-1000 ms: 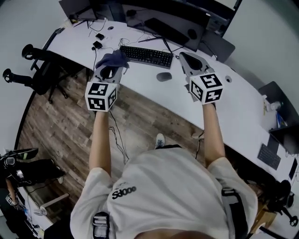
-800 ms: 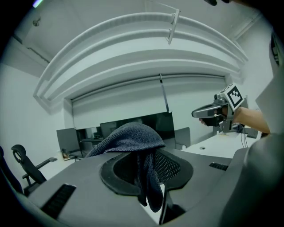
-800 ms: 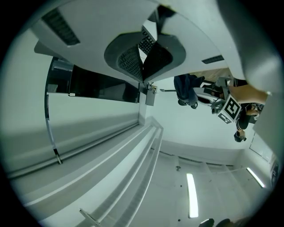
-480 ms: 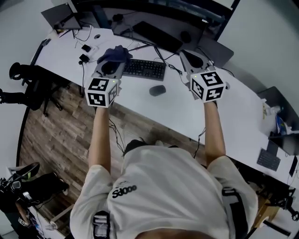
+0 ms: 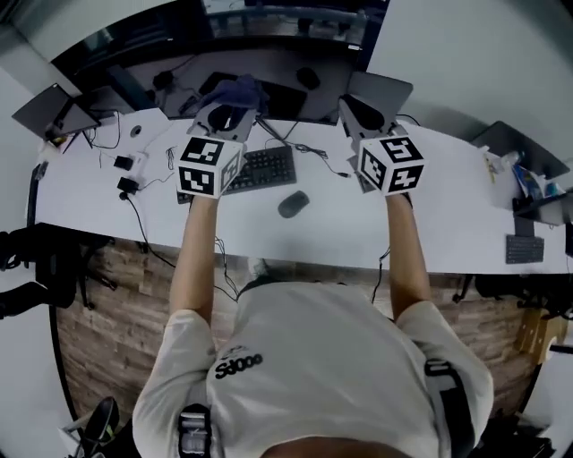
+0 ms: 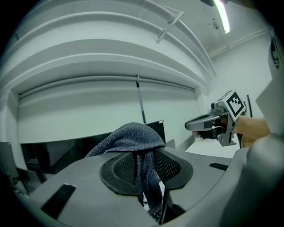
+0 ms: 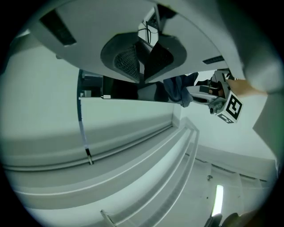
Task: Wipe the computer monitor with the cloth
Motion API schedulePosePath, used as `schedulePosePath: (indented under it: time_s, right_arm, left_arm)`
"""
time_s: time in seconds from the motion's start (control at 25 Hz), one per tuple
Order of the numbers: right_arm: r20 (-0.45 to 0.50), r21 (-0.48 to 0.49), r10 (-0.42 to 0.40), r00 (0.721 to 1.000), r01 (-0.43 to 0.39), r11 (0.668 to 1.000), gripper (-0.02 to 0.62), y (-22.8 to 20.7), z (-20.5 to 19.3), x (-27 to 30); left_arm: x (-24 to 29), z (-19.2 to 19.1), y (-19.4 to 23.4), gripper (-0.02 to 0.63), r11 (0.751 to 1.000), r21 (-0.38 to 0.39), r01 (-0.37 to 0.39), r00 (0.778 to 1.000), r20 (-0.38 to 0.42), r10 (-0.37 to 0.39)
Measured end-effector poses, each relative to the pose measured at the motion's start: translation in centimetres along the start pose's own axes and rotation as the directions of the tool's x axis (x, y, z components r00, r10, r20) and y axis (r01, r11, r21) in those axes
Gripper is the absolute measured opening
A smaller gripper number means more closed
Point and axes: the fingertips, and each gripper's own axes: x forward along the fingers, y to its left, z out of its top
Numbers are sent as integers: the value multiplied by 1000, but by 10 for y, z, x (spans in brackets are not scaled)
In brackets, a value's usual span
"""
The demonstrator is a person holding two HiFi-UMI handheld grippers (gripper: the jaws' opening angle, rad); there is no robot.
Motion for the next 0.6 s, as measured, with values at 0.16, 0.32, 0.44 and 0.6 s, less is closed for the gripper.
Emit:
schedulePosePath:
  time_s: [0.16,0.32,0.44,0.6]
  right_arm:
    - [4,68,-151,989,150,986,1,-16,7,4]
    - [-14,102,-286,958,286,953,0,-32,3,-16]
    - [-17,126,-336,942,335,934,0,-44,1,-29]
    - [-38,117,-357,933,359,926,0,-56,-5,-45]
  left_arm:
    - [46,42,-7,97,978,55,199,976,77,-203]
    - [83,73,-29,97,930,125,345,926,113,-359]
    - [107,94,-40,97,911,167,376,908,129,-399]
    - [136,117,-53,97,904,200,378,902,141,-408]
